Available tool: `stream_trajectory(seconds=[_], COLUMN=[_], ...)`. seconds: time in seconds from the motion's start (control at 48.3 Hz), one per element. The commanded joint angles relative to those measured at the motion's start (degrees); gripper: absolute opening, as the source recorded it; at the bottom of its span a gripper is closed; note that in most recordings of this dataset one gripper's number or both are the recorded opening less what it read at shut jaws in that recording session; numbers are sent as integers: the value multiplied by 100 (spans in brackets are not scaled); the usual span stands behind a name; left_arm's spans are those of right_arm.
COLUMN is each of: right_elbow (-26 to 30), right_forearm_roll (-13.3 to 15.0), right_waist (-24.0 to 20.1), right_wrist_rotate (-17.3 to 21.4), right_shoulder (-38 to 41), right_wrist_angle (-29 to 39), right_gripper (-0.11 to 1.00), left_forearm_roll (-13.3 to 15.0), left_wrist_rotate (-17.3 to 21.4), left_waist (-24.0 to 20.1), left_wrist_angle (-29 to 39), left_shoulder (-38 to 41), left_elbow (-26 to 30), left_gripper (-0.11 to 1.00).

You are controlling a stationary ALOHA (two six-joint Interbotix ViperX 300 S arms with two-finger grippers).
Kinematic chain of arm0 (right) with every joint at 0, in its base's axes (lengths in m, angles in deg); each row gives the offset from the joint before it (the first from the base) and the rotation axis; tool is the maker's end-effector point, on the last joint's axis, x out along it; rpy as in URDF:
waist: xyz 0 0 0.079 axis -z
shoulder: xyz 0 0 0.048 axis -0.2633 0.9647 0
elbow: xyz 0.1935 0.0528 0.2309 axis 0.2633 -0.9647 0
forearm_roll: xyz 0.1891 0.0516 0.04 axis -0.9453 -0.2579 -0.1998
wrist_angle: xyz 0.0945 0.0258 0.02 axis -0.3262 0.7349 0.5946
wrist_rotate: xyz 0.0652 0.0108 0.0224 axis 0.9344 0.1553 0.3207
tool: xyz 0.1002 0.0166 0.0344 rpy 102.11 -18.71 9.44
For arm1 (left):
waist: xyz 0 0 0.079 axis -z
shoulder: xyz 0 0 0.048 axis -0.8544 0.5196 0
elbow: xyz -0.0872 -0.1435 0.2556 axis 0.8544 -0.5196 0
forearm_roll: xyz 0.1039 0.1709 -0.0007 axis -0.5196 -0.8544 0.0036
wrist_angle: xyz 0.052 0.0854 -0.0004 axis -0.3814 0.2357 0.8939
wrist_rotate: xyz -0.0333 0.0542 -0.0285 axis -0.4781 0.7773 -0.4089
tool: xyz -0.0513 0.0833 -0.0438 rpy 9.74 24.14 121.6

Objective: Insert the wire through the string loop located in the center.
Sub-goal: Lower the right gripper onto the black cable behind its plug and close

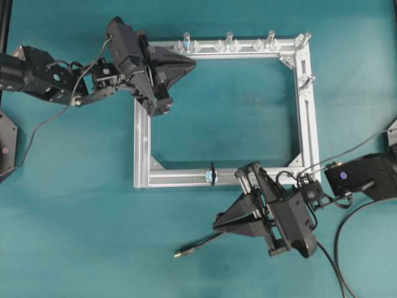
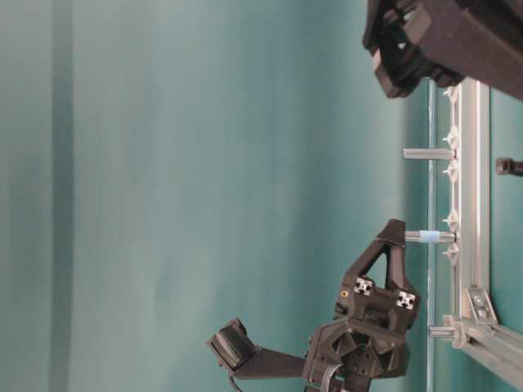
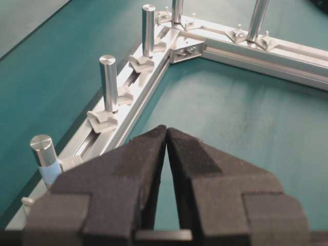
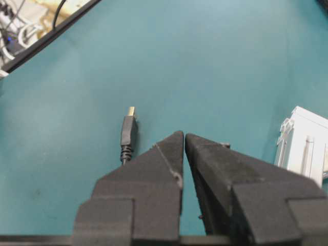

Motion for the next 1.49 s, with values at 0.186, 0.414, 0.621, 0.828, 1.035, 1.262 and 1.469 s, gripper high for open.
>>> stream_trajectory(seconds=[0.186, 0.414, 0.621, 0.828, 1.035, 1.262, 1.469], right_elbow=[53, 167, 255, 281, 387, 501, 501], right_forearm_roll=[9, 9, 0, 9, 0, 0, 9], right_waist=[-123, -158, -176, -229, -272, -290, -290], right_wrist_rotate=[272, 545, 545, 545, 536, 527, 536], right_shoulder=[-70, -79, 0, 132, 229, 369, 536], right_wrist_angle=[220, 272, 562, 747, 756, 756, 756], right_gripper=[0, 0, 0, 0, 1, 57, 59], left_forearm_roll=[-255, -255, -255, -255, -255, -255, -255], left_wrist_rotate=[123, 62, -9, -123, -123, -114, -97], left_waist=[-44, 44, 149, 246, 343, 369, 369], left_wrist_angle=[1310, 2127, 2206, 2452, 2777, 3059, 3199], left_shoulder=[-967, -1230, -1230, -1230, -1239, -1239, -1248], left_elbow=[158, 132, 105, 70, 44, 18, -26], left_gripper=[0, 0, 0, 0, 2, 55, 55])
